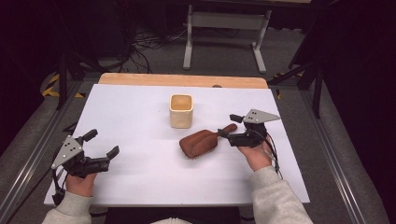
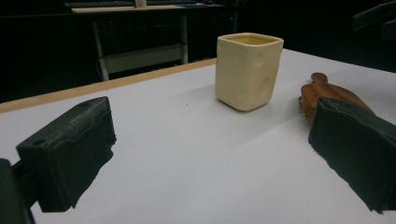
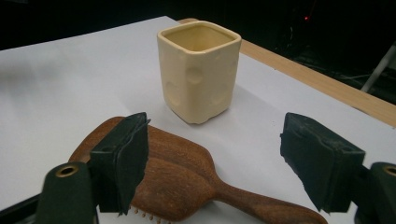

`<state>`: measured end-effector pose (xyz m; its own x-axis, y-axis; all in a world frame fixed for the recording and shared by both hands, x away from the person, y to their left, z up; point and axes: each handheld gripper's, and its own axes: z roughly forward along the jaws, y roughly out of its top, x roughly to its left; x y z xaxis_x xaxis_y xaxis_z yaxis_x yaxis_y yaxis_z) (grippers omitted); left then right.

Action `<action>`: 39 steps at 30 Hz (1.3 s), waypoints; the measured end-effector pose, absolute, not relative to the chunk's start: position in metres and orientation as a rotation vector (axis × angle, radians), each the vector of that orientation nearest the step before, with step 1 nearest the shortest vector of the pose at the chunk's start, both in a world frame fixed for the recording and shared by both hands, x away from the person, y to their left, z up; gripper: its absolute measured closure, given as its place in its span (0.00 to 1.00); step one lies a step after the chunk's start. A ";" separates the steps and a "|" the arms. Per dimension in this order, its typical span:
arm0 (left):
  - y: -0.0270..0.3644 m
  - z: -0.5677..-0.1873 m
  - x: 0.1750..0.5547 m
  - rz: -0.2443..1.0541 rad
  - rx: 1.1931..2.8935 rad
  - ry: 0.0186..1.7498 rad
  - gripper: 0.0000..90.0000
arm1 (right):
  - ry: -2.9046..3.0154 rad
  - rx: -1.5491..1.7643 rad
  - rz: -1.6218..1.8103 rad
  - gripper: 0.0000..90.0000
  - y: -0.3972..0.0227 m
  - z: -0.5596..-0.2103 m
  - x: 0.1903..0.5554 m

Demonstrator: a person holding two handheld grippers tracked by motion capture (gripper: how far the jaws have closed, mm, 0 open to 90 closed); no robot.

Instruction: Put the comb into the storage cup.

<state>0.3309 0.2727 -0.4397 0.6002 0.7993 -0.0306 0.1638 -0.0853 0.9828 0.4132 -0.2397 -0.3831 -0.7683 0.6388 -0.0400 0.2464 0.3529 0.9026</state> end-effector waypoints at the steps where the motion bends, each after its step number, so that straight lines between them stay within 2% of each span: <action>1: 0.273 -0.440 0.331 0.644 1.599 0.826 0.02 | 2.245 0.777 1.383 0.27 -0.238 -0.382 0.416; 19: 0.273 -0.440 0.332 0.641 1.606 0.825 0.02 | 2.353 0.752 1.253 0.27 -0.219 -0.374 0.457; 31: 0.273 -0.441 0.332 0.640 1.608 0.828 0.02 | 2.405 0.739 1.182 0.30 -0.215 -0.373 0.472; 35: 0.273 -0.441 0.332 0.641 1.602 0.827 0.02 | 2.442 0.724 1.156 0.42 -0.214 -0.375 0.476; 36: 0.273 -0.441 0.332 0.641 1.608 0.829 0.02 | 2.472 0.709 1.134 0.55 -0.214 -0.376 0.478; 38: 0.273 -0.441 0.332 0.642 1.605 0.826 0.02 | 2.497 0.696 1.118 0.69 -0.215 -0.377 0.479; 39: 0.273 -0.441 0.332 0.642 1.605 0.826 0.02 | 2.497 0.696 1.118 0.69 -0.215 -0.377 0.479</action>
<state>0.3321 0.2727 -0.4408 0.6010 0.7987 -0.0297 0.1679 -0.0899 0.9817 0.4788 -0.2146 -0.3774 -0.8311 0.5492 -0.0868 0.3009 0.5755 0.7604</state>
